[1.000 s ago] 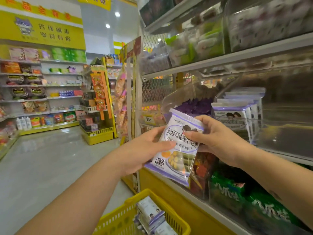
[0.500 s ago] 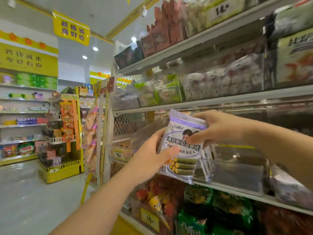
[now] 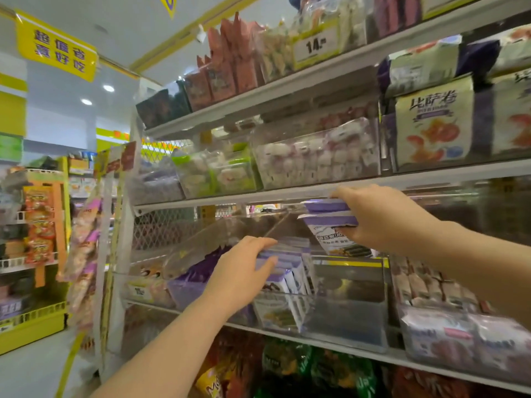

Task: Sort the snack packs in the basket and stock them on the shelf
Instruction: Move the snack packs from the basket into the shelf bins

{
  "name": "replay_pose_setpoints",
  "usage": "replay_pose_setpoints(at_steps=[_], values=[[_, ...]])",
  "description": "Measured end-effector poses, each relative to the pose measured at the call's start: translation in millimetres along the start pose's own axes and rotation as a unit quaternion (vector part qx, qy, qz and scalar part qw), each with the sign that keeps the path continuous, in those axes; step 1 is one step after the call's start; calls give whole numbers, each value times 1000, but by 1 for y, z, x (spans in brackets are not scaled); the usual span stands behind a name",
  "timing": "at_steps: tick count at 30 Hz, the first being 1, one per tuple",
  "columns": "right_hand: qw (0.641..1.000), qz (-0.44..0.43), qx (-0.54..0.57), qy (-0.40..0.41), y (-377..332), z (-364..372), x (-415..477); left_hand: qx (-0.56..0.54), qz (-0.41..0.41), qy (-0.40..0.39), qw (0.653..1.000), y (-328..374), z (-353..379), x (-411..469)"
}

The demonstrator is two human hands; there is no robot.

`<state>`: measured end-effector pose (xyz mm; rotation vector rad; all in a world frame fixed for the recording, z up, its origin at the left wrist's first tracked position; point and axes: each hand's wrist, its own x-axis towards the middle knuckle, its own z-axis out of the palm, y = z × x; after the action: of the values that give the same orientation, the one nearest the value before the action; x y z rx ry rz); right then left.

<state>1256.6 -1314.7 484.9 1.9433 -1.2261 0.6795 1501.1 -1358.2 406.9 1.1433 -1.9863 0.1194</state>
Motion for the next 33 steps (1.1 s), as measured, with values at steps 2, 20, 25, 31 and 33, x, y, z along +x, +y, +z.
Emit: replay_pose_setpoints(at_steps=[2,20,25,31,33], values=[[997,13,-64,-36,1,20,8,2,-2,-2,1000,-11,3,2],[913,217,208,-276,20,160,124,-5,71,8,997,-72,23,28],[824,272,338,-365,11,190,121,-12,93,18,995,-76,25,33],[848,258,301,-352,14,192,119,-22,96,22,995,-77,28,30],[898,199,231,-317,12,181,121,-27,92,22,995,-75,25,30]])
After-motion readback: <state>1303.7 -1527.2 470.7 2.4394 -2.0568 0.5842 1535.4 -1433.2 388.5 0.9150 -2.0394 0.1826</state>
